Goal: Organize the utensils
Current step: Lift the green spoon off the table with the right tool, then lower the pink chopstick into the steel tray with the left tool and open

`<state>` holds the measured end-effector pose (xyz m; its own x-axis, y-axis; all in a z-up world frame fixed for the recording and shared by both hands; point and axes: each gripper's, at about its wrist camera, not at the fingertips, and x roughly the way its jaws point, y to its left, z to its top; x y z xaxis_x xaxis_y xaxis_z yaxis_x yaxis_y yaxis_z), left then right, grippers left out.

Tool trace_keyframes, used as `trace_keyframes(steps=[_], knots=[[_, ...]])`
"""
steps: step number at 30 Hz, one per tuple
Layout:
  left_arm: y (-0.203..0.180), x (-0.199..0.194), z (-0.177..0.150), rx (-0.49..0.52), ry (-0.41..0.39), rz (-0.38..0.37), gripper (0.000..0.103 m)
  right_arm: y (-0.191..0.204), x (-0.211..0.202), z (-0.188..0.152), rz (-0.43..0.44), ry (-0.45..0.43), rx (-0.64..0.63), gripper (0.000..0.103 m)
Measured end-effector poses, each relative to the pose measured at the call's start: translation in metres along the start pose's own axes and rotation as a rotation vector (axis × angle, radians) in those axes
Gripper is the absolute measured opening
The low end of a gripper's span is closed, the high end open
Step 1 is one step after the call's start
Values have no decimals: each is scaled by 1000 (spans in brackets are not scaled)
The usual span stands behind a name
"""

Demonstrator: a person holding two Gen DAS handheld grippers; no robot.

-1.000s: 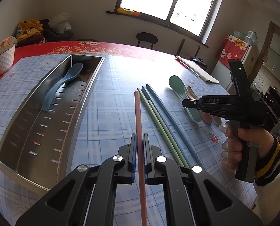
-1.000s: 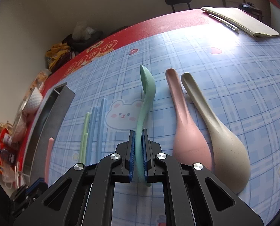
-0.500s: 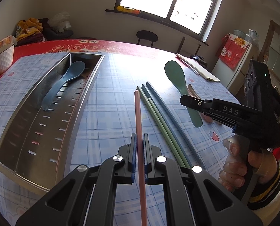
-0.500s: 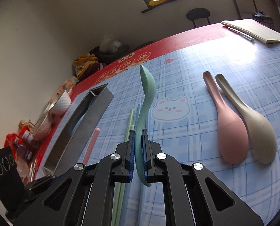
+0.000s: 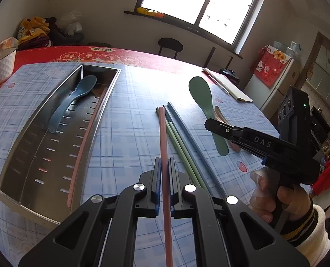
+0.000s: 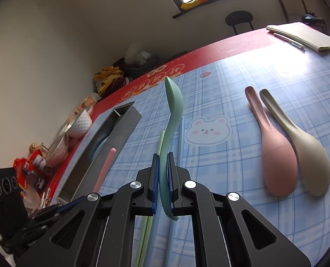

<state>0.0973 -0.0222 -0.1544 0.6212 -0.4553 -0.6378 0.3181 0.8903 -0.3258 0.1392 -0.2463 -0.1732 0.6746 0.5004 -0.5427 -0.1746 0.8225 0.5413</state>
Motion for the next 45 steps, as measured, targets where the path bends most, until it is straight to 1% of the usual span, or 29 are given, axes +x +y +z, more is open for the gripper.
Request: trace_keyframes(steps=[3,8,12,14,16,19,22,26,28,35,37,42,45], knots=[[1,-12,8,-7,-8,-16,6,0,0,0,2,-3,-3,7],[9,-35,26,3,-25,-12,6,-1,-1,-1,11,-6,3,7],[30,-44,49,4,-24,34,6,-3,-3,-1,14,-8,5,7],[40,-42,61,16,-23,74,6,-2,-3,-1,11,-11,3,7],[49,-33,71,30,0,108,6,-1,-3,-1,10,-12,0,7],[59,-14,84,48,61,136,6,-1,-4,-1,9,-15,-1,7],[60,9,94,94,122,177,6,-1,-4,-1,10,-16,1,7],[64,40,101,107,202,188,6,-1,-5,-2,11,-15,0,7],[68,51,103,99,225,205,6,-2,-6,-2,12,-15,1,7],[76,74,107,93,274,249,6,-1,-6,-2,19,-14,2,7],[77,79,106,96,296,253,6,0,-6,-1,21,-13,3,7],[81,86,103,95,321,262,6,-1,-6,-1,23,-12,4,7],[81,87,102,97,334,252,6,-1,-6,-1,23,-12,4,7]])
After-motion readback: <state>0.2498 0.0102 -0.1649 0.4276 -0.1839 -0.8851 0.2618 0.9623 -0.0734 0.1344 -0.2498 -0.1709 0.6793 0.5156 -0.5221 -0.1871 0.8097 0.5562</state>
